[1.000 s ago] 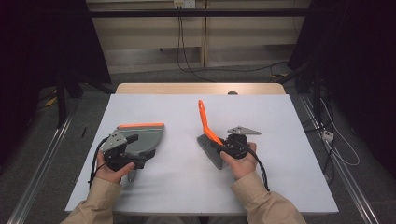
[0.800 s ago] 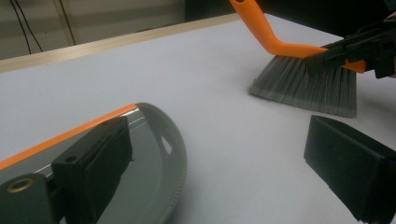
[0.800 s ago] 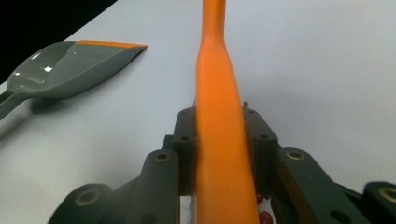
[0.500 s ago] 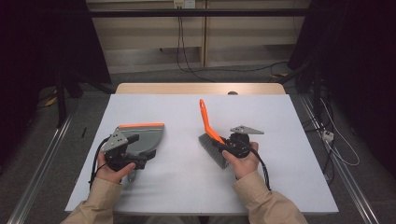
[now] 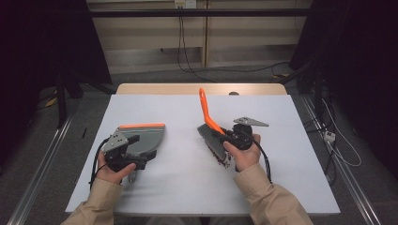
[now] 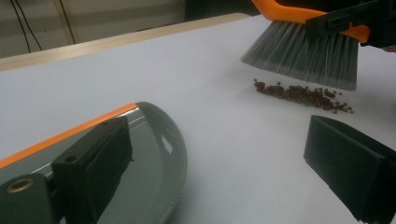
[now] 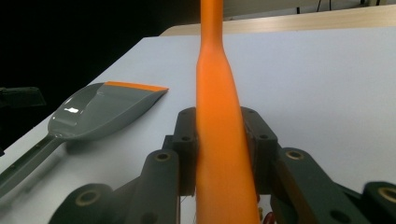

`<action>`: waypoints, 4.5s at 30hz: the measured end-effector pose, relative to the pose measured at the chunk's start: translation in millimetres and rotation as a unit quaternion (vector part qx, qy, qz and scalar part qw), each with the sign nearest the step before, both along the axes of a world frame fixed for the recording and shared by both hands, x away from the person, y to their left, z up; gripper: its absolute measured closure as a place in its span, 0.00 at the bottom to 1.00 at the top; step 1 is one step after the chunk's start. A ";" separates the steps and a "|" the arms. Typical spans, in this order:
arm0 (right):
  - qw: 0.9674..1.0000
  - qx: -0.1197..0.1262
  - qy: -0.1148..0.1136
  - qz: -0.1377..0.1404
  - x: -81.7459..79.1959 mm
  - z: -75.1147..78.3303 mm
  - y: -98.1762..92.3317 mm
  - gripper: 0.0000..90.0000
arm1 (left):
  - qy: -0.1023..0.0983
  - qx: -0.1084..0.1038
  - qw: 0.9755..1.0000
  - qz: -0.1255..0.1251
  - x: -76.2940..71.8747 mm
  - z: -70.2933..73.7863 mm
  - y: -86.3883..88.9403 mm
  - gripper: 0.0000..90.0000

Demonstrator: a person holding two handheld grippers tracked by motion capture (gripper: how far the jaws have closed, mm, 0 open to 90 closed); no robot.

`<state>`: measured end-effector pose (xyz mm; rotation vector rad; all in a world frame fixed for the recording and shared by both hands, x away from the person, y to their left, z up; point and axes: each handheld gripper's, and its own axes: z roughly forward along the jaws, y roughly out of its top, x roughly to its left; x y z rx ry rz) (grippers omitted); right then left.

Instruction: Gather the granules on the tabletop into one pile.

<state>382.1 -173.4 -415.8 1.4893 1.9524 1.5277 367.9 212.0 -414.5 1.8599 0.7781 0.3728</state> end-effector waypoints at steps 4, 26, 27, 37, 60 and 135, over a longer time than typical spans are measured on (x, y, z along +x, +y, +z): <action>1.000 0.001 0.009 0.013 -1.9 -5.5 9.7 0.79 | 0.000 0.001 1.000 -0.002 0.4 -0.5 -0.6 0.08; 0.999 -0.022 0.037 -0.010 -6.0 -28.7 -1.7 0.79 | 0.000 0.003 1.000 0.001 -0.2 -0.5 -0.5 0.08; 0.999 -0.019 0.037 -0.011 -6.6 -29.1 -3.4 0.79 | -0.001 0.004 1.000 0.000 -0.1 -0.5 -0.5 0.08; 0.999 -0.026 0.033 -0.021 -10.8 -28.1 -11.5 0.79 | -0.001 0.005 1.000 -0.001 -0.3 -0.7 -1.6 0.08; 0.998 -0.012 -0.042 0.038 18.0 8.2 -23.6 0.79 | 0.002 0.003 1.000 0.001 1.3 -1.3 -0.4 0.08; 0.909 -0.121 -0.151 0.370 40.1 -30.4 -44.6 0.78 | 0.011 0.008 1.000 0.010 1.9 -4.0 -1.5 0.07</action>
